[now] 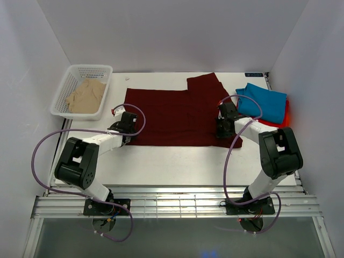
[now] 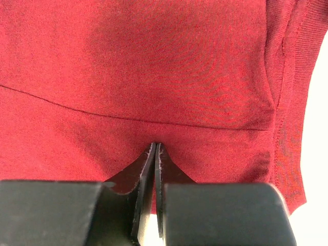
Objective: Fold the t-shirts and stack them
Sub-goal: Fold the tshirt
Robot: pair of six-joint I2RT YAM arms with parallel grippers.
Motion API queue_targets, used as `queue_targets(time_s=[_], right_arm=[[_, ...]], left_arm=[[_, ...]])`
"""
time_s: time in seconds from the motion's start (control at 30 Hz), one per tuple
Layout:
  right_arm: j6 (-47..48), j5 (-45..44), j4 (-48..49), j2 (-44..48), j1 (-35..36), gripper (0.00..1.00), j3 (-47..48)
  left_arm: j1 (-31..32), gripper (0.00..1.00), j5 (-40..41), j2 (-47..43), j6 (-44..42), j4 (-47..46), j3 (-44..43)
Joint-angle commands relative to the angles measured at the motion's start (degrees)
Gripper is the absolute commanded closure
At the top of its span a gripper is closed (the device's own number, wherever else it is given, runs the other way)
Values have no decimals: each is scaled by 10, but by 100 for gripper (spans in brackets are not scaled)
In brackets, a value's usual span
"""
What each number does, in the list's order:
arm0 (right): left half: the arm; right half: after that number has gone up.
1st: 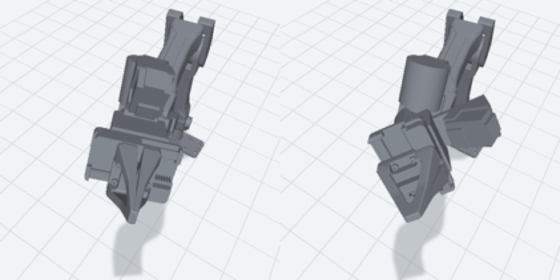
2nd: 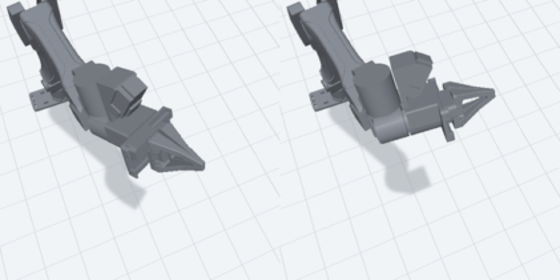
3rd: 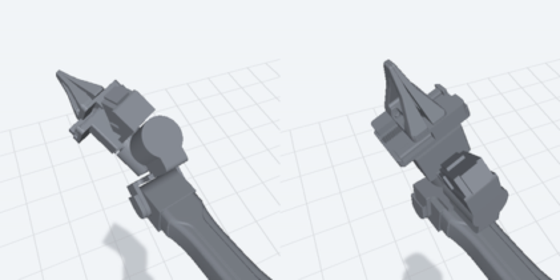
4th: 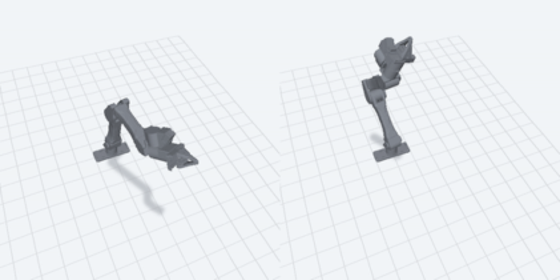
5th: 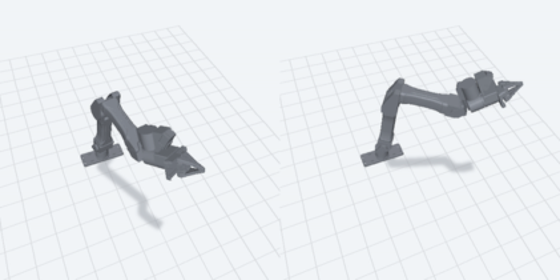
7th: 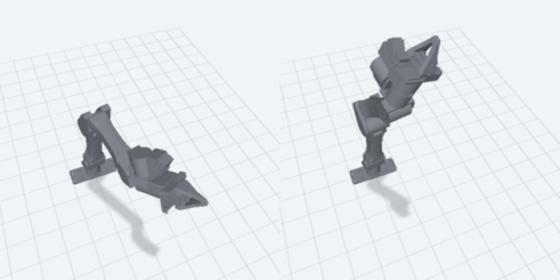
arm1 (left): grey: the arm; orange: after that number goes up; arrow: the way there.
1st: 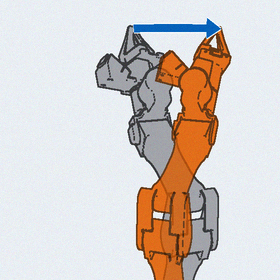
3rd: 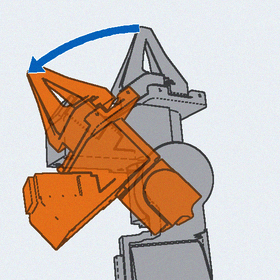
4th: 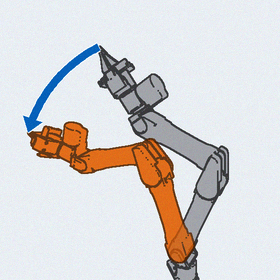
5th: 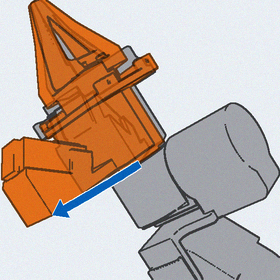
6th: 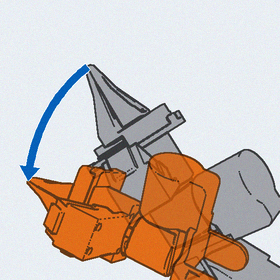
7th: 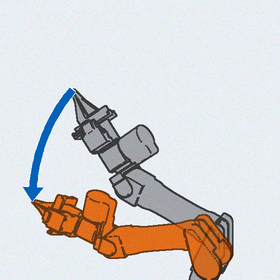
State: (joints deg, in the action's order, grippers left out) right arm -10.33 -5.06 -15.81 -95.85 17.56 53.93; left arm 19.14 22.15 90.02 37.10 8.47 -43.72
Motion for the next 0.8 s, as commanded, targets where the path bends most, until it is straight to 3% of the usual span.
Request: queue_targets(time_s=[0.0, 0.2, 0.47, 0.73, 0.77], right_arm=[[-15, 6, -1, -10, 13, 92, -27], [-38, -2, -9, 12, 28, 92, -78], [-73, -19, -26, 71, 65, 92, -136], [-90, -54, -83, 123, 104, 92, -105], [-88, -59, -91, 133, 103, 92, -90]], left_arm=[[-2, 100, 4, -19, 7, -7, 13], [-2, 100, 29, -33, 31, 27, 46], [-2, 100, 29, -114, 57, 47, 108], [-2, 100, 26, -157, 48, 82, 67], [-1, 95, 27, -166, 46, 84, 55]])
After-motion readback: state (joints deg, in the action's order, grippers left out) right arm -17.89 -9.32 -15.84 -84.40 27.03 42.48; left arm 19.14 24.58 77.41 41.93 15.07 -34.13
